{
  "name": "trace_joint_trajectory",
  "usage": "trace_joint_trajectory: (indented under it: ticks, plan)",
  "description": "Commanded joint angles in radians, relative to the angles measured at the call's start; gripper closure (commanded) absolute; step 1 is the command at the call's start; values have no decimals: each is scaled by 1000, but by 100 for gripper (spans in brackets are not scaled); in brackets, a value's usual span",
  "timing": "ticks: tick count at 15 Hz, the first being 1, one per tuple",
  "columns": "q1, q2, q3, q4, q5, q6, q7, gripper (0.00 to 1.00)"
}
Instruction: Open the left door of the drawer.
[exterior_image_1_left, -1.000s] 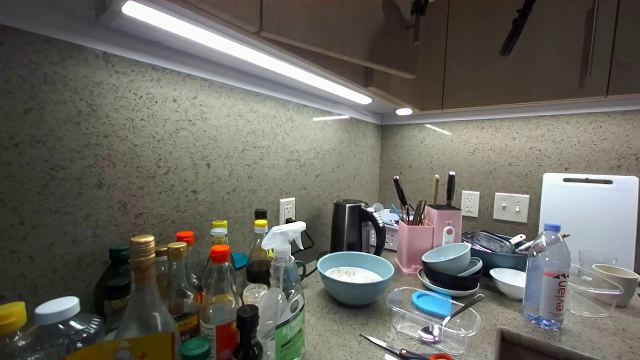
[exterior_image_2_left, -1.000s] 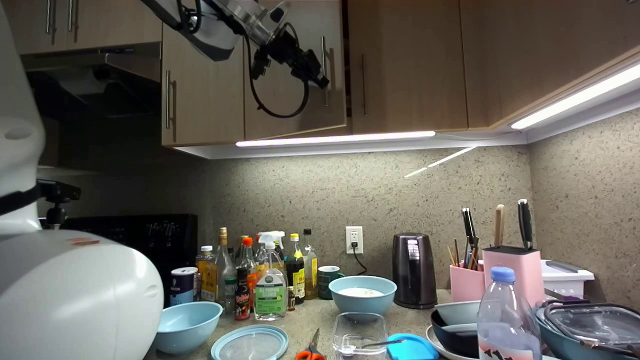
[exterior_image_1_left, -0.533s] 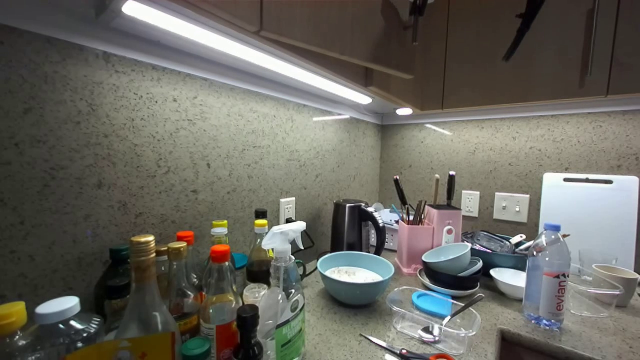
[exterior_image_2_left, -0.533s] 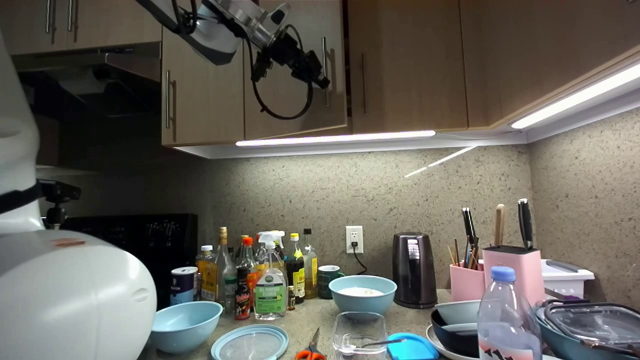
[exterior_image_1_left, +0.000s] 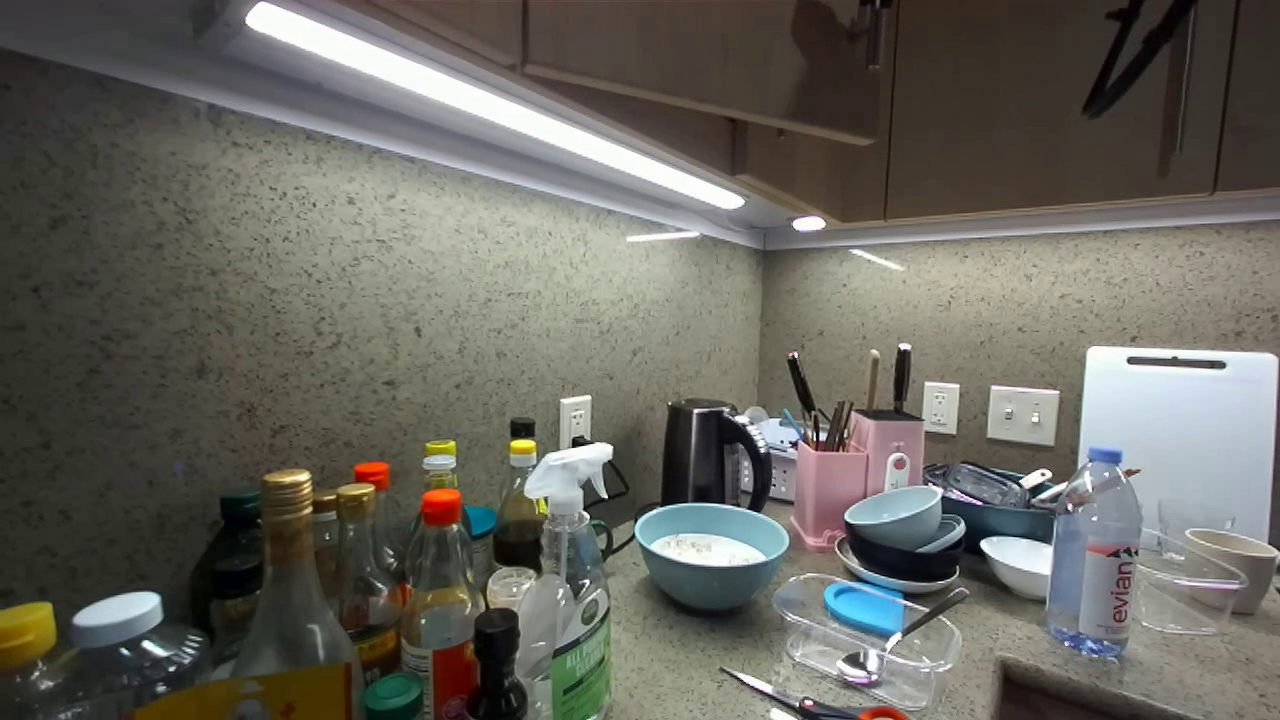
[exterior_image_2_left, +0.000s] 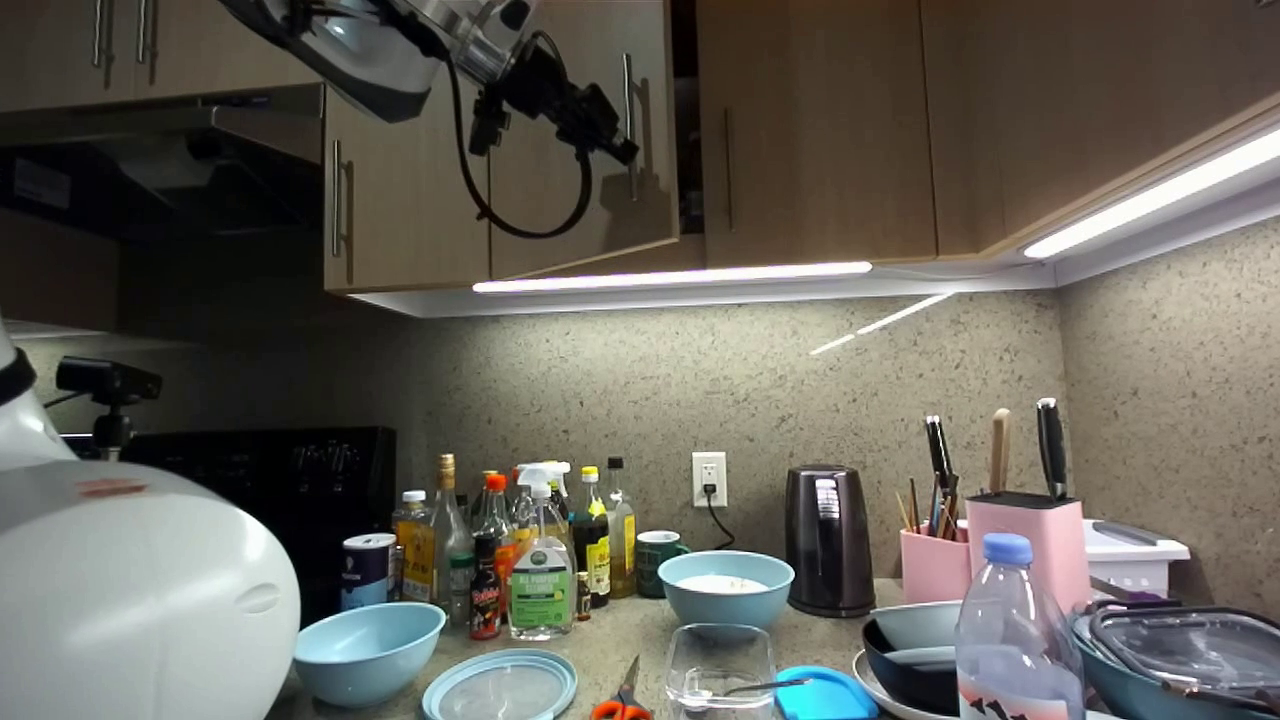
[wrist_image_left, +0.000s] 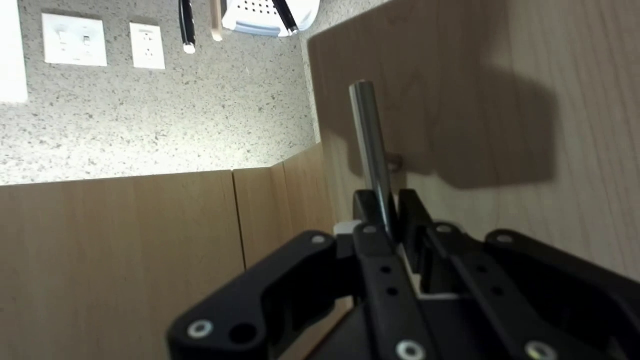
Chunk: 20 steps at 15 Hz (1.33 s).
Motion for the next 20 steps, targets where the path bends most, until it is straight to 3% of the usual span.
trace_joint_trajectory:
  ticks: [1,3,4,5,9,10,15,20]
  plan:
    - [-56,-173,16,-168,26,-32,110,96]
    - [-48,-192,11,-192,41,7,103,96]
    - [-42,-94,42,-77,27,15,21,96]
    - [-42,-102,47,-85,28,19,11,85]
    - [-50,-86,49,-72,25,18,7,85]
    - [-50,-86,49,-72,25,18,7,96]
    - [-40,-236,47,-232,-12,73,39,96]
    - [-62,-405,57,-381,22,109,121,96]
